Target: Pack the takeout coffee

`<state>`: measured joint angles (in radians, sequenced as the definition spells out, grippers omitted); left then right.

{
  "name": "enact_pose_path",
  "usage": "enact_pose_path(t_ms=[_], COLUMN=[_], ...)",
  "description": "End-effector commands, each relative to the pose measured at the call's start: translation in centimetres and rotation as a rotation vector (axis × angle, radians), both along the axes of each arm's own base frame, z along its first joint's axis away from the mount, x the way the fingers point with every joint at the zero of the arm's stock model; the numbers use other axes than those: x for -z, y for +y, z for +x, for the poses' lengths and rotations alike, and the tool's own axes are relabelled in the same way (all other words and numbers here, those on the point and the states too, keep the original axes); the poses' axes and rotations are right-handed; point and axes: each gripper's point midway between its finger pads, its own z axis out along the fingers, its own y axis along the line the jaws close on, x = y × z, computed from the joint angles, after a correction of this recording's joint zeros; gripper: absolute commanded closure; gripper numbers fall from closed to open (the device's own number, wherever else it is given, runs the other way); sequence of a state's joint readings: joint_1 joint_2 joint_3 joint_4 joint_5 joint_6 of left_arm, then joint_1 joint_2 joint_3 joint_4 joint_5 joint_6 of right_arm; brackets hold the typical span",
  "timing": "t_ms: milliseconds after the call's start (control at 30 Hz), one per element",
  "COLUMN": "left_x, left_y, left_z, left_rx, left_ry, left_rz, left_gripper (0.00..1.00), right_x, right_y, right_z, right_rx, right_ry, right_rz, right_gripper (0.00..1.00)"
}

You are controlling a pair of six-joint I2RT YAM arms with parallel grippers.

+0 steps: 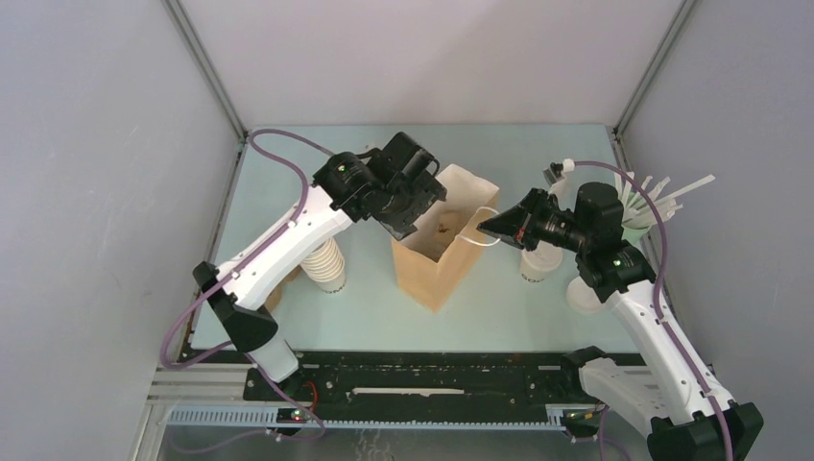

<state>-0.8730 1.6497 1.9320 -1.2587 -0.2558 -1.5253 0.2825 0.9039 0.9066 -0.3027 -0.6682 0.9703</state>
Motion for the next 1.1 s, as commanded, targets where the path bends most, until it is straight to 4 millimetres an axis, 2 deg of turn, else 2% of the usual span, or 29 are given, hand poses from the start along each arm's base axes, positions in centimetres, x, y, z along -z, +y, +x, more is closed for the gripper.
enact_pose_path(t_ms=[0,133,233,333,400,467,567,667,767,867,900,967,1033,1067], left_x=[-5.8,-8.5,-10.4,-11.2,-10.8,-9.3,-8.1,-7.0,-6.3,-6.0,-6.1,-6.0,-5.9,-5.7], left_y=[0.8,0.8,0.9,1.8,3.0,4.1,4.5,3.8,3.0,1.0,0.6,0.2,0.5,0.7], left_z=[0.1,-0.7,-2.1,-2.9,-2.7,-1.9,-0.8,0.0,0.7,0.9,1.0,1.7,2.3,2.4], left_rx=[0.087,0.273,0.452,0.576,0.643,0.685,0.748,0.836,0.886,0.948,0.951,0.932,0.895,0.885], left_ry=[-0.188,-0.328,-0.462,-0.582,-0.636,-0.645,-0.655,-0.655,-0.630,-0.648,-0.661,-0.652,-0.616,-0.592], left_rz=[-0.067,-0.073,-0.062,0.012,0.137,0.301,0.480,0.603,0.654,0.616,0.606,0.622,0.645,0.658], left_gripper=[0.16,0.15,0.15,0.16,0.15,0.13,0.04,0.00,0.00,0.00,0.00,0.05,0.17,0.28], right_x=[-2.3,-1.9,-1.7,-1.8,-2.2,-2.9,-3.6,-4.0,-4.0,-3.9,-4.0,-4.0,-3.9,-3.9], right_y=[0.0,0.0,-0.4,-0.7,-0.7,-0.5,-0.4,-0.4,-0.8,-1.1,-1.1,-0.8,-0.4,-0.1], right_z=[-0.3,-0.5,-0.7,-0.7,-0.7,-0.9,-1.0,-1.1,-1.1,-1.1,-1.1,-1.0,-1.0,-1.0], right_rx=[-0.022,-0.041,-0.071,-0.089,-0.094,-0.106,-0.107,-0.101,-0.069,-0.027,-0.020,-0.017,-0.022,-0.019], right_ry=[-0.089,-0.098,-0.126,-0.135,-0.141,-0.143,-0.140,-0.136,-0.110,-0.084,-0.081,-0.075,-0.060,-0.059], right_rz=[0.017,-0.011,-0.085,-0.135,-0.144,-0.139,-0.125,-0.125,-0.141,-0.150,-0.149,-0.147,-0.141,-0.141], right_gripper=[0.89,0.89,0.88,0.86,0.85,0.84,0.80,0.73,0.56,0.38,0.34,0.32,0.32,0.32])
